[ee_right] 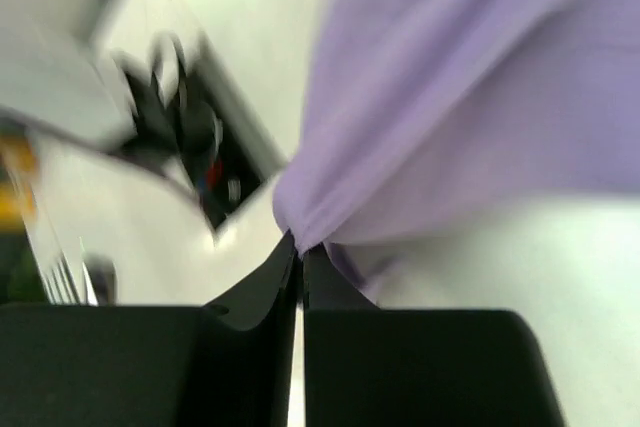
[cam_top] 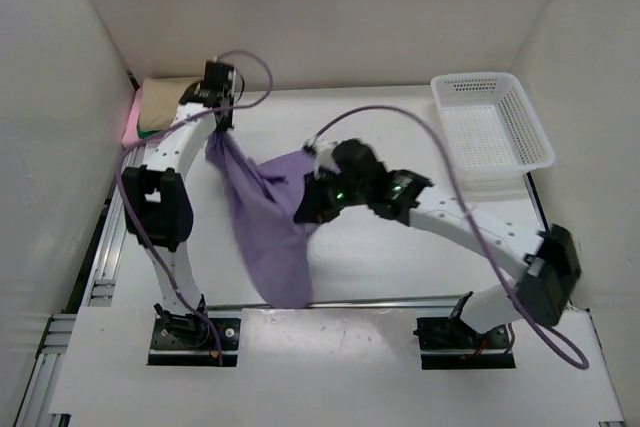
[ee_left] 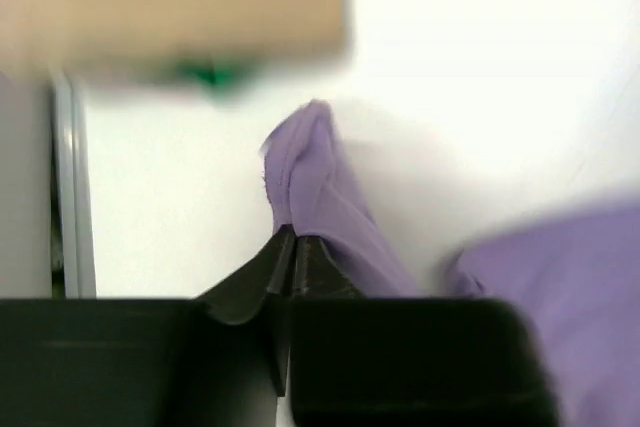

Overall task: Fold and stack the t-shirts
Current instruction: Flatten out the tshirt

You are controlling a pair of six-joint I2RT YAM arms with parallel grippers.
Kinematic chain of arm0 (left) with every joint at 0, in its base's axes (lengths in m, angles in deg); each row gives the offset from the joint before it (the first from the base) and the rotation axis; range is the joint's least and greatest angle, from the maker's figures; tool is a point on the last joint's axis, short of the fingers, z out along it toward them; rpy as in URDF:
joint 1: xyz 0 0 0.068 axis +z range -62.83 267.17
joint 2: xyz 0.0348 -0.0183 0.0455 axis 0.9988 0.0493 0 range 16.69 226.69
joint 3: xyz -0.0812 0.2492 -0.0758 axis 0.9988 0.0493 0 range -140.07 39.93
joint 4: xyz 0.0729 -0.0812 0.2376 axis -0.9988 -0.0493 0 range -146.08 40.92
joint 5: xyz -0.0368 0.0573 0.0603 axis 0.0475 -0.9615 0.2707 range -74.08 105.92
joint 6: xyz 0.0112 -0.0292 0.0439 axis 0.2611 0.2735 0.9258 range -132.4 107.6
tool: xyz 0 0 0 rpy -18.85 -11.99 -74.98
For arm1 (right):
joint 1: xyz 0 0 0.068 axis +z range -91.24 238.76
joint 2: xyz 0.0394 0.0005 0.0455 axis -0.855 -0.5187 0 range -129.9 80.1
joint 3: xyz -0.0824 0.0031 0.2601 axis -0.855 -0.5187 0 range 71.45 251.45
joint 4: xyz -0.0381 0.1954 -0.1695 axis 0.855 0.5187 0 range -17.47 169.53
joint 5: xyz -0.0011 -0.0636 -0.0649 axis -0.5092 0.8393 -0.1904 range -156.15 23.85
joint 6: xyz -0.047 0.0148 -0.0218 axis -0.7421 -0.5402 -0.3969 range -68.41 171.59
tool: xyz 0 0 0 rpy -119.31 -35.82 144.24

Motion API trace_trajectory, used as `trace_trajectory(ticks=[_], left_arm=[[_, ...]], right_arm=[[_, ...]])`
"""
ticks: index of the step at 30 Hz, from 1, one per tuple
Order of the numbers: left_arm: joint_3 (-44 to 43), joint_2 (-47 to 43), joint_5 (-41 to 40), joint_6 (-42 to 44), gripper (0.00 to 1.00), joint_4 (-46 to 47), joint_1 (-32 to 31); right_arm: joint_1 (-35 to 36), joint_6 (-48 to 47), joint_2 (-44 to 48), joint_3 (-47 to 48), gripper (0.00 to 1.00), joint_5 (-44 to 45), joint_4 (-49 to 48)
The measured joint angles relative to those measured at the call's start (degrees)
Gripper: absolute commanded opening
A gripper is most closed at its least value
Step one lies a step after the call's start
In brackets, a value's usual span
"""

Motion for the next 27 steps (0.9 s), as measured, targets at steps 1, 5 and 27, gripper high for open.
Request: trace_trajectory(ticks=[1, 5, 27], left_arm=[[-7.2, 3.3, -1.5, 0.0, 0.37, 1.4, -0.8], [-22.9, 12.0, -5.3, 0.0, 1.0, 3.1, -3.2], [37.0, -33.4, 0.4, 0.0, 1.0, -2.4, 16.9]], right_arm=[[-2.2, 1.6, 2.8, -0.5, 0.04, 1.3, -0.7], [-15.0, 6.6, 6.0, -4.5, 0.73, 8.7, 0.7], [12.7, -10.1, -43.1, 39.3, 0.69, 25.4, 14.3]])
